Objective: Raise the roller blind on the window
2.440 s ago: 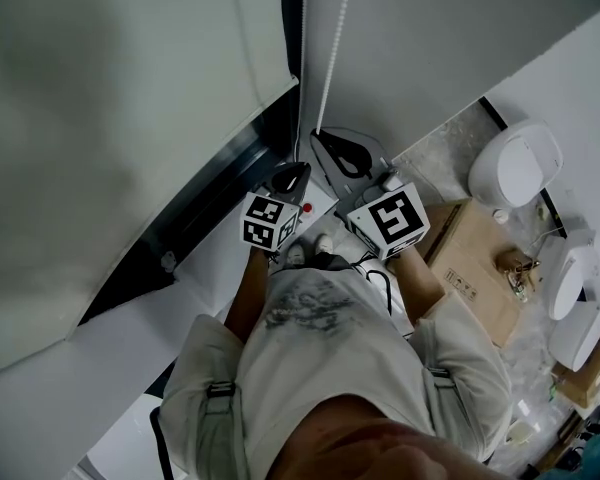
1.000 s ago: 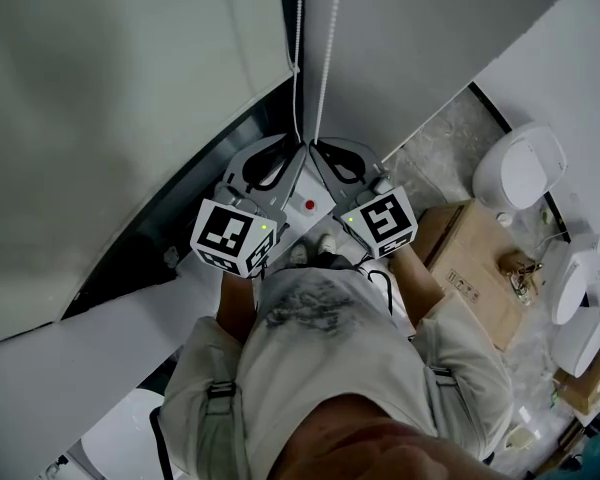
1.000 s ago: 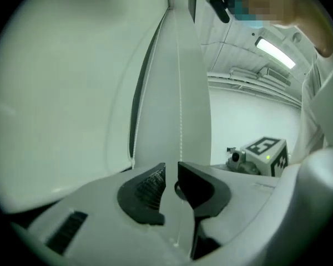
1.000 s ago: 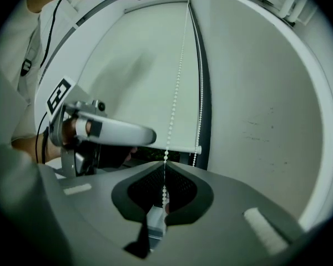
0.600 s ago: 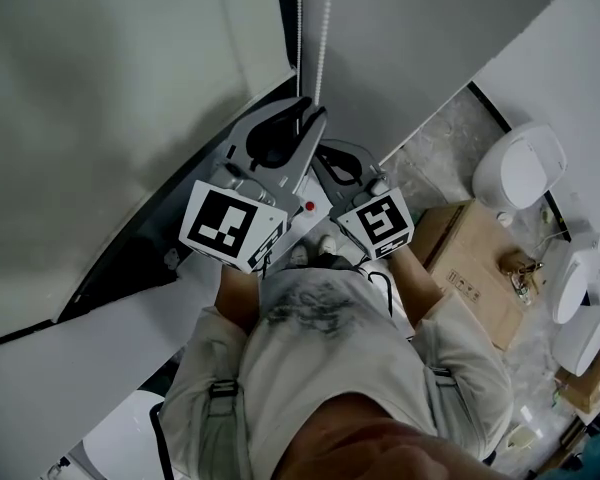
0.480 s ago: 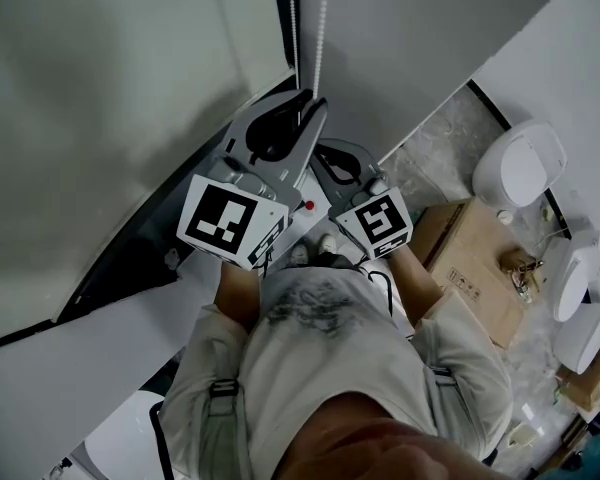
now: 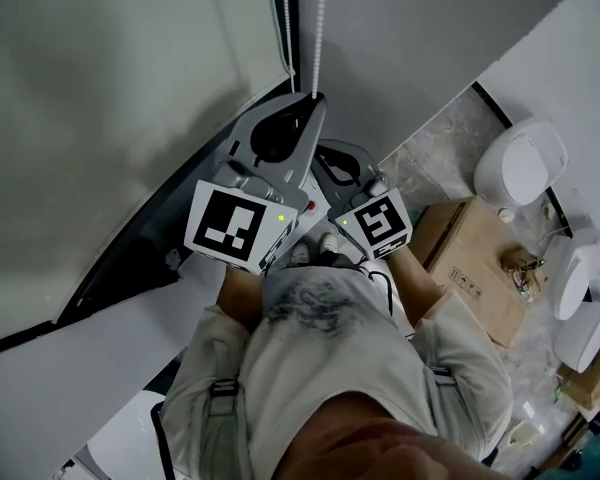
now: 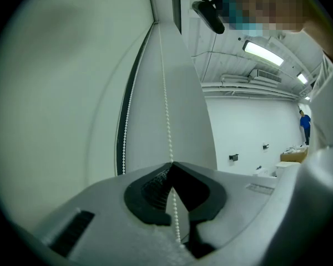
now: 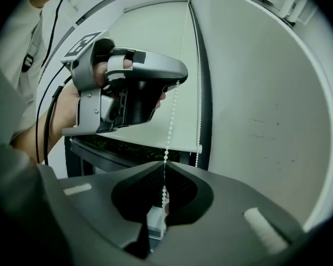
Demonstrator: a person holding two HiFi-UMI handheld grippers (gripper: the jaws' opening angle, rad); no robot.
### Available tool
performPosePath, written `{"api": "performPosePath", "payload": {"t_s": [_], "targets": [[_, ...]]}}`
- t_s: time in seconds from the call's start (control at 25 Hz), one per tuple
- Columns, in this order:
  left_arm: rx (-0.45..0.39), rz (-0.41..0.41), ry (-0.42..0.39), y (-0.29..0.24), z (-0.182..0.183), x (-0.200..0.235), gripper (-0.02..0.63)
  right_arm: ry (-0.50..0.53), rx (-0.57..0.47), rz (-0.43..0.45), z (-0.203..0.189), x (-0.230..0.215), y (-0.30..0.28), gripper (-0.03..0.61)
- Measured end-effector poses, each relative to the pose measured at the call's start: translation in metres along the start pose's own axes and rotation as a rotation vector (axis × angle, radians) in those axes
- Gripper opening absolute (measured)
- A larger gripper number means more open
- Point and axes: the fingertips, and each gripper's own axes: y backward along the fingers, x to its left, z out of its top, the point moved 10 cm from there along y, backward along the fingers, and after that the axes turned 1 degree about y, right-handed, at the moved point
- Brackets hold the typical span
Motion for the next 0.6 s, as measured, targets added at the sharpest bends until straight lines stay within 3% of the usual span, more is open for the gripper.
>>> {"api": "performPosePath", "payload": {"t_s": [0.6], "targets": [[0.042, -0.006, 0.073, 0.003, -0.030, 0.006, 0.011, -0.009, 0.068, 0.014, -0.025, 0.005, -0.009, 0.013]]}}
